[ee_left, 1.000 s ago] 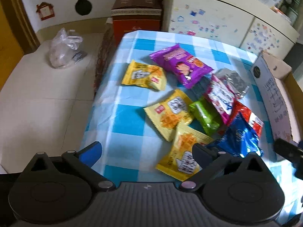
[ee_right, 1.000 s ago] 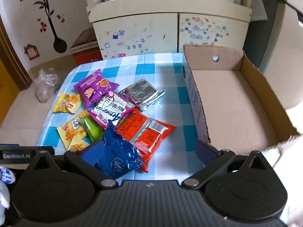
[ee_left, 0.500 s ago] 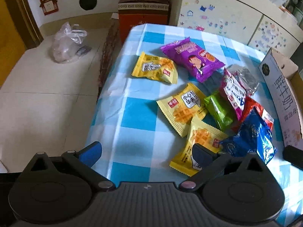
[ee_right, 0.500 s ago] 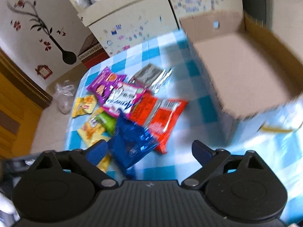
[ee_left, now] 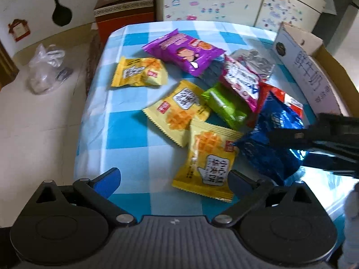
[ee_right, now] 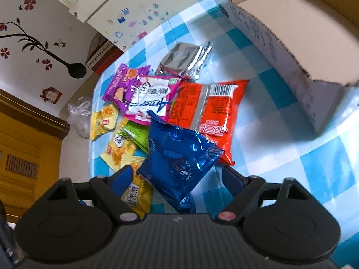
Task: Organize snacks
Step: 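Lower the right gripper onto the blue foil bag and close it, then grasp the yellow waffle packet with the left gripper while the right holds the blue bag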
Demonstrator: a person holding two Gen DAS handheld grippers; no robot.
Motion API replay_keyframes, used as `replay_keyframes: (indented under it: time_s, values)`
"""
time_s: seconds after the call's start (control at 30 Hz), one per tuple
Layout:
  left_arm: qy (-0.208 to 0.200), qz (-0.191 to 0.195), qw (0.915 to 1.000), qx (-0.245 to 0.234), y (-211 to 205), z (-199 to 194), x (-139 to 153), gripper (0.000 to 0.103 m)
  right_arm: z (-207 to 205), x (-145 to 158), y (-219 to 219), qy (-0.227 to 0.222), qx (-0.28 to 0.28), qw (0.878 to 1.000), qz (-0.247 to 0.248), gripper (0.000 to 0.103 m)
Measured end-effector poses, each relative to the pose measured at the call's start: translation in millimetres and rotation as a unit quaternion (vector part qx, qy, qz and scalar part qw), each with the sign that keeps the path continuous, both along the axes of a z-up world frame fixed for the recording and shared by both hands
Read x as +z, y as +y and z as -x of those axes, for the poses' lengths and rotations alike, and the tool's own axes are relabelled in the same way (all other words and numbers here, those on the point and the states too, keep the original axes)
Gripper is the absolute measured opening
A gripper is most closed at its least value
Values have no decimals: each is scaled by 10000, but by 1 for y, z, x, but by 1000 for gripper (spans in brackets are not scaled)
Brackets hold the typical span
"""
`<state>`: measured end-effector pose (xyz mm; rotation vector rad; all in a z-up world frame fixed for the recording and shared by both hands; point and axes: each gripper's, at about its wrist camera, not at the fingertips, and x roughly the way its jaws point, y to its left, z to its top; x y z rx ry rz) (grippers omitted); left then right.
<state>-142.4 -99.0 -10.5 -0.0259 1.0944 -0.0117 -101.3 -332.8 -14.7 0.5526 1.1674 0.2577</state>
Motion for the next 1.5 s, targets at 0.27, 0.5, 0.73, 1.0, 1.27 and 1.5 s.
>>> replay_keyframes:
  time_s: [0.27,0.5,0.73,1.0,1.27,1.5]
  values:
    - [115,-1,9999,-53,-14,-8,-15,103,3,0,-7,60,-193,9995,-242,44]
    - [219,-146,9997,-20,-25,-16,-29,103,12,5,-32,411,-444,9982,2,44]
    - [154,-30,9998,147,-22,-15,-34,103,10,-3,-30,517,-399,9979,39,63]
    - [44,-20,9999,147,-23,-11,-35,103,8,-6,-28,409,-388,9983,-125,82]
    - [114,-30,9998,188,-23,-16,-34,103,7,-6,-25,327,-348,9988,-80,82]
    - [-106,5,9999,-136,-32,-13,-27,78,11,-5,-29,275,-377,9989,12,69]
